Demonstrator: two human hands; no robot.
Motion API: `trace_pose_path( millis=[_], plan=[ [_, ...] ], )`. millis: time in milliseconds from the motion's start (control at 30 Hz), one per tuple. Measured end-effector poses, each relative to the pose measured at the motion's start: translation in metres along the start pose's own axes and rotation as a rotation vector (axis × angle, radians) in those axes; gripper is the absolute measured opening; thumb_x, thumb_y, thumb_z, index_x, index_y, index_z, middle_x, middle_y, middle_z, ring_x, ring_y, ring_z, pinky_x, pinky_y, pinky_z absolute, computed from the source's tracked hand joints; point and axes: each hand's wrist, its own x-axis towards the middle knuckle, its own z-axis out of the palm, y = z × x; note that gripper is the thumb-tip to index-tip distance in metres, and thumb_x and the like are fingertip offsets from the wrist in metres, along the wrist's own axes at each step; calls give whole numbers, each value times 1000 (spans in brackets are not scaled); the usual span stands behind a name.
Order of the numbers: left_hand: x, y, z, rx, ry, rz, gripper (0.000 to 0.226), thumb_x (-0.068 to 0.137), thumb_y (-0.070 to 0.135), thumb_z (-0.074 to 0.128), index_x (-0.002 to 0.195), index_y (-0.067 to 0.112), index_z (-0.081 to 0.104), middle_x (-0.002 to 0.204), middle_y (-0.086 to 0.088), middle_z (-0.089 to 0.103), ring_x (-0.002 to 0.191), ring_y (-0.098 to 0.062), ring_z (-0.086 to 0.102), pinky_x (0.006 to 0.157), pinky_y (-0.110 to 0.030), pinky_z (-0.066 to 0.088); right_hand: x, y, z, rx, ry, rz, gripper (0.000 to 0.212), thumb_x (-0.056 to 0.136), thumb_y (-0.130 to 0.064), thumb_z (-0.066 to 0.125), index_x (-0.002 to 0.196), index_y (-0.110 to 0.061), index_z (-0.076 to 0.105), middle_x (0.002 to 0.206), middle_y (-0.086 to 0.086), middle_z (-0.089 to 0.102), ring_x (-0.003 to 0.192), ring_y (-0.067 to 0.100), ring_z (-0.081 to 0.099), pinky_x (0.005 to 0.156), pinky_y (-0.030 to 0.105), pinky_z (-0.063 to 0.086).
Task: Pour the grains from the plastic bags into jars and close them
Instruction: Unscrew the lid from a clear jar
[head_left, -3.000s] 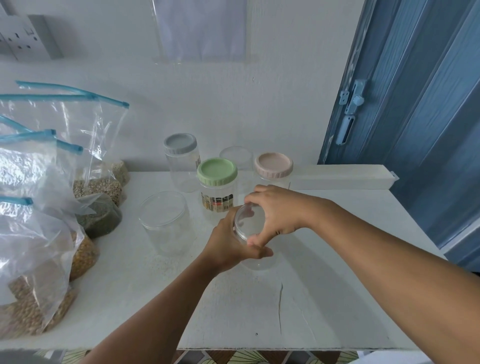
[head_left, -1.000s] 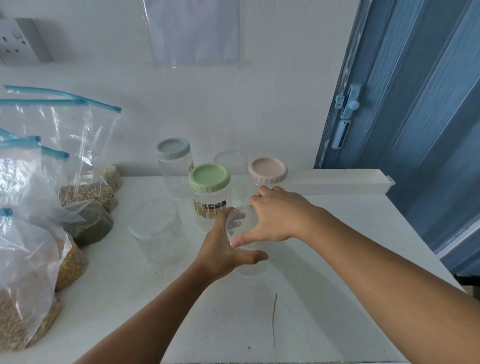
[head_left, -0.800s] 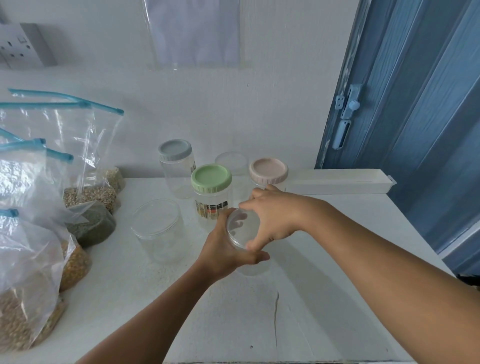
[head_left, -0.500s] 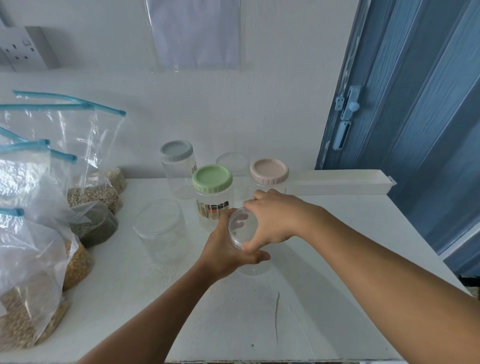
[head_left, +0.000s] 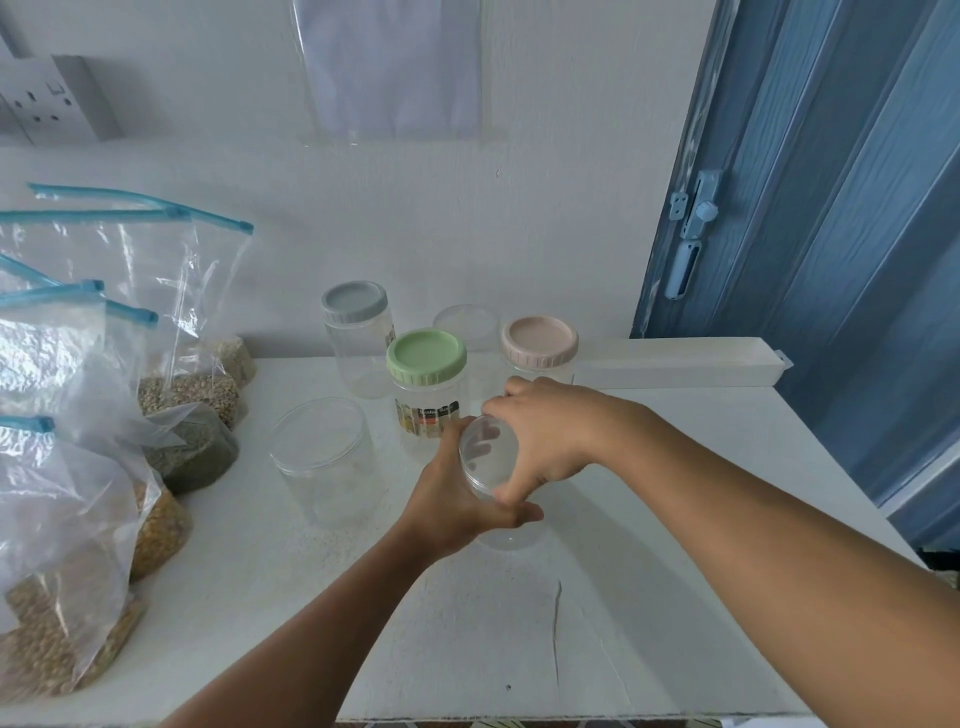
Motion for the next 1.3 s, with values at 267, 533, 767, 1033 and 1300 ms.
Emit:
trace_pose_path(
  millis=[267,533,767,1033,1300],
  plan=[
    [1,-1,-5,-3,-10,1,109,50,47,101,141,41,40,134,25,56,128,3,53,111,-36,47,-6,15,-15,127,80,-148,104,67,-38,89,151,-38,27,140,-11,31,119,13,39,72,23,43],
    [-13,-16,-29,-9,44,3,112,49,51,102,142,42,40,136,21,56,128,-1,55,110,-33,47,-38,49,83,1107,421,-38,104,59,-54,88,146,-48,32,150,-10,35,137,5,47,116,28,39],
    [-24,-18,-42,-3,71,-11,113,50,50,101,143,38,39,137,21,55,129,0,54,111,-33,47,-30,38,154,1126,405,183,108,59,-58,93,146,-38,31,156,-13,39,147,9,37,116,26,32],
    [-29,-16,-56,3,52,-66,114,49,51,101,143,35,40,138,20,55,130,-2,54,111,-33,47,-27,45,167,542,293,286,112,69,-76,74,156,-24,27,160,-4,32,150,20,26,126,48,11],
    [-36,0,-60,57,11,-188,128,46,55,103,149,35,30,146,8,48,135,-12,50,104,-26,46,-27,31,148,628,463,158,108,75,-74,73,160,-26,27,162,-5,28,149,17,19,121,38,23]
  ],
)
